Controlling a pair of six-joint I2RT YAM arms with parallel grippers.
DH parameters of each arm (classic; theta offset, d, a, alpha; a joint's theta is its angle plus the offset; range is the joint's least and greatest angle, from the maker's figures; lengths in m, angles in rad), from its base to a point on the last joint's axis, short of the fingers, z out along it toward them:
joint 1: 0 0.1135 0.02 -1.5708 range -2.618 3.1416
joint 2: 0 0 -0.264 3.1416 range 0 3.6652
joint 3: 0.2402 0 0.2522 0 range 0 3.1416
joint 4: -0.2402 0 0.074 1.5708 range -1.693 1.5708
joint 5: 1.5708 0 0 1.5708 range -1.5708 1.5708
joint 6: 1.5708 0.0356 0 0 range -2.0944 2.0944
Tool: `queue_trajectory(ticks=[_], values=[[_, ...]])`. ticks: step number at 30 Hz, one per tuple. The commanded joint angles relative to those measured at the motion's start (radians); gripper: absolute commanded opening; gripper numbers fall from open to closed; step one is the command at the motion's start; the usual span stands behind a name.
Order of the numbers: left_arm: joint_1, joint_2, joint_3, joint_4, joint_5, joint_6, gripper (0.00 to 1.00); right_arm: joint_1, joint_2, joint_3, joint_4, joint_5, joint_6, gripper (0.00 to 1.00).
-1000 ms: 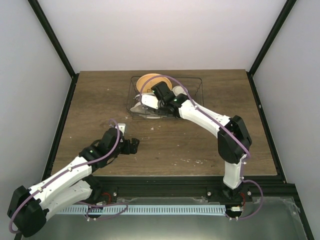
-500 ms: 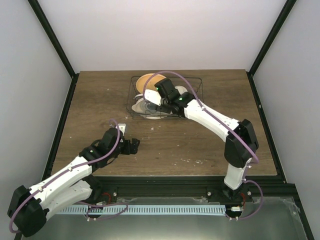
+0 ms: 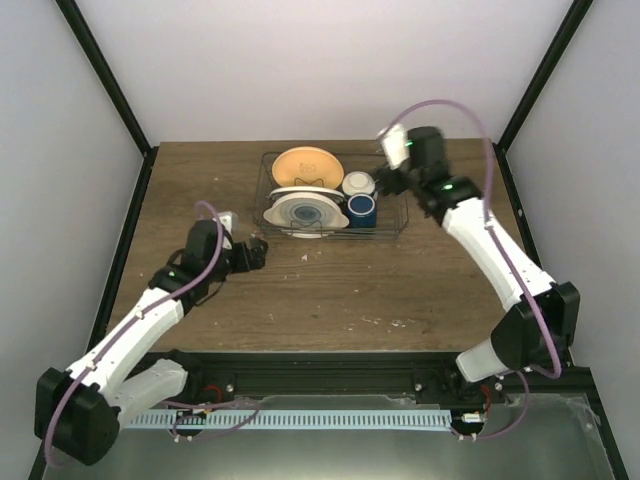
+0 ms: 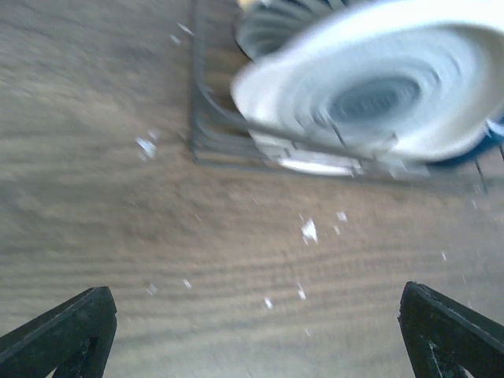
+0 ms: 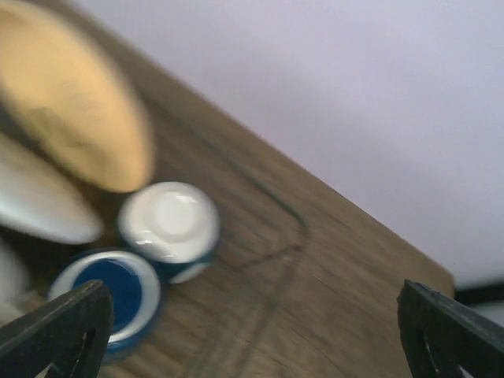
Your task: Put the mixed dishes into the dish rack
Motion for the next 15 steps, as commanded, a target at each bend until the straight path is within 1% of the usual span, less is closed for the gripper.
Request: queue_trajectory(ticks=[1,5,7,10,15], values=[[0.169,0.068,0.08,0.057,0.144,0.041,1.0,-0.265,0.001,-0.01,0.062,-0.142,0.255,1.0],[0.337,0.161,0.159,0.063,0.181,0.051,1.0,-0.514,0.079,0.0,0.031,-0.279,0.484,1.0],[0.43,0.195,0.17,0.09,0.232,0.04,1.0,-0.588,0.096,-0.051,0.059,-0.3,0.539,1.0],[0.484,0.235,0.166,0.144,0.246,0.042,1.0,-0.623,0.106,-0.142,0.111,-0.278,0.562,1.0],[0.487,0.313,0.145,0.213,0.169,0.052,1.0,-0.641,0.15,-0.218,0.171,-0.316,0.616,1.0]])
